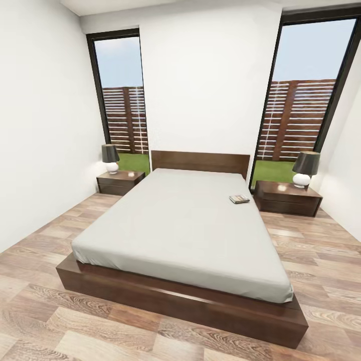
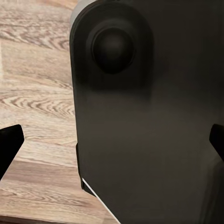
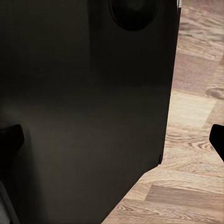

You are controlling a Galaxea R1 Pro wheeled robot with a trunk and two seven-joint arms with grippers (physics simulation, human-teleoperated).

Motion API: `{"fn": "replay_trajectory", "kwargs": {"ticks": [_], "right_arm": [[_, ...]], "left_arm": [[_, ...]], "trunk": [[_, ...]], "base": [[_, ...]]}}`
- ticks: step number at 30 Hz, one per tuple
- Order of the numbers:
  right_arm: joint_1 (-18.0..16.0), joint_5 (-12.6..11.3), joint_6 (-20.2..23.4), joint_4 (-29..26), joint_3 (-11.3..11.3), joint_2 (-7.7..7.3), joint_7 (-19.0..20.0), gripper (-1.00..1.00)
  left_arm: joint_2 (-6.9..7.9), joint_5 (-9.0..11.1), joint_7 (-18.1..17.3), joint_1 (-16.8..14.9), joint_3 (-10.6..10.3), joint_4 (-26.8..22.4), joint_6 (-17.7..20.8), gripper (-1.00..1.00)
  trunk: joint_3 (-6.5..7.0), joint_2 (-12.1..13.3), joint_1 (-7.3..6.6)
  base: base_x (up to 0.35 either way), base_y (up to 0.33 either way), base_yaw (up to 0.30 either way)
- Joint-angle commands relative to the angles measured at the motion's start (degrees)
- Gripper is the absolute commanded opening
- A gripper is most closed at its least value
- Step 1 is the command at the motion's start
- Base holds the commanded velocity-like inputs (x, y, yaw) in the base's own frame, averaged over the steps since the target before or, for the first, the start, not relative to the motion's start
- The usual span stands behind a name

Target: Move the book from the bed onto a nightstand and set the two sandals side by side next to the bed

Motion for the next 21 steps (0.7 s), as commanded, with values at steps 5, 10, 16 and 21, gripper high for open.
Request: {"fn": "replay_trajectory", "kwargs": {"ticks": [5, 10, 16, 21], "right_arm": [[0.04, -0.02, 0.02, -0.19, 0.06, 0.03, 0.01, 1.0], [0.04, 0.03, 0.02, -0.44, 0.07, 0.04, 0.04, 1.0], [0.04, 0.02, 0.02, -1.31, 0.08, 0.04, 0.05, 1.0], [0.04, 0.04, 0.02, -1.54, 0.08, 0.04, 0.05, 1.0]], "left_arm": [[-0.01, -0.05, 0.0, -0.02, -0.09, -0.02, 0.01, 1.0], [-0.02, -0.05, -0.05, -0.02, -0.1, -0.02, 0.01, 1.0], [-0.03, -0.05, -0.07, -0.02, -0.06, -0.03, -0.05, 1.0], [-0.03, -0.05, -0.07, -0.02, -0.09, -0.03, -0.07, 1.0]], "trunk": [[-0.05, -0.03, 0.0], [-0.05, -0.03, 0.0], [-0.05, -0.03, 0.0], [-0.05, -0.03, 0.0]], "base": [[0.0, 0.0, 0.0], [0.0, 0.0, 0.0], [-0.008, 0.0, 0.0], [-0.072, 0.0, 0.0]]}}
